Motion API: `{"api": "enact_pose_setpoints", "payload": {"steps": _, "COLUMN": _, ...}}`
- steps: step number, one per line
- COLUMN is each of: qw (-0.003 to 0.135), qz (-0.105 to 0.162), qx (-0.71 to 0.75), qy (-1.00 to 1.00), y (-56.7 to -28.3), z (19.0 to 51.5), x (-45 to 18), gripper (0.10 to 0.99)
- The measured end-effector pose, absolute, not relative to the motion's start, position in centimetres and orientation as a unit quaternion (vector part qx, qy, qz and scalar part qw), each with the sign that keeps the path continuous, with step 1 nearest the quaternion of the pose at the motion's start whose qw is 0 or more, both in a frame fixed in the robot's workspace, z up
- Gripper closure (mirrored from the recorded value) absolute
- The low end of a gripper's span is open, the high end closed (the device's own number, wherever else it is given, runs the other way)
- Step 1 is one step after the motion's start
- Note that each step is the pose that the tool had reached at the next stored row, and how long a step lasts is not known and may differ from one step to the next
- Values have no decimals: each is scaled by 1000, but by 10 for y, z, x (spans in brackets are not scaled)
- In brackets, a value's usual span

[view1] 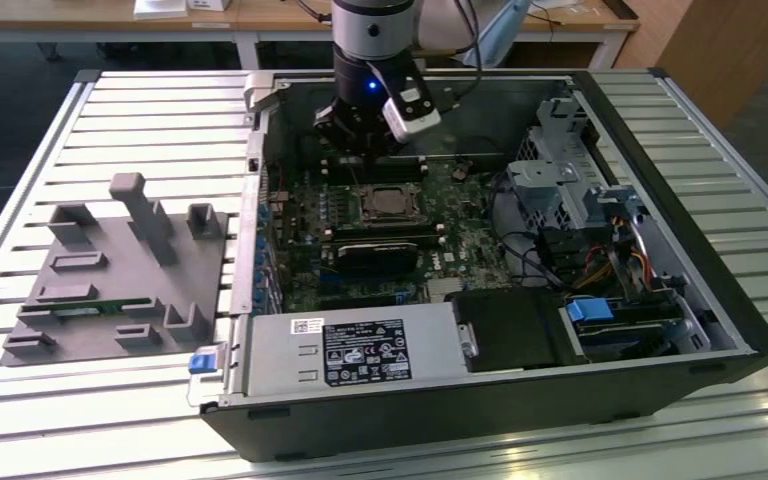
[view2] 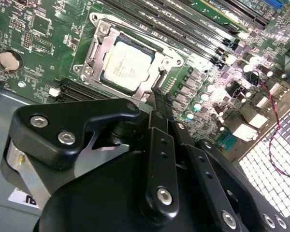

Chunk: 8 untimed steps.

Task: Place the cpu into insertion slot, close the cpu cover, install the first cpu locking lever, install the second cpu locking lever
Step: 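Install the first cpu locking lever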

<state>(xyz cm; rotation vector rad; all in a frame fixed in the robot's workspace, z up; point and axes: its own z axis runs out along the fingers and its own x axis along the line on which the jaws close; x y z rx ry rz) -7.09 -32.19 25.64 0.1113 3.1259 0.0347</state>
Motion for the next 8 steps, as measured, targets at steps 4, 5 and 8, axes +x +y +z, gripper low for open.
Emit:
{"api": "enact_pose_setpoints", "payload": {"steps": 4, "qw": 7, "qz": 11, "qx": 36, "qy": 999, "y": -322, "z": 256, "x": -73, "gripper": 980}}
{"api": "enact_pose_setpoints", "payload": {"steps": 5, "qw": 7, "qz": 11, "qx": 36, "qy": 999, "y": -322, "z": 256, "x": -73, "gripper": 980}}
{"api": "enact_pose_setpoints", "payload": {"steps": 8, "qw": 7, "qz": 11, "qx": 36, "qy": 999, "y": -322, "z": 256, "x": -74, "gripper": 980}}
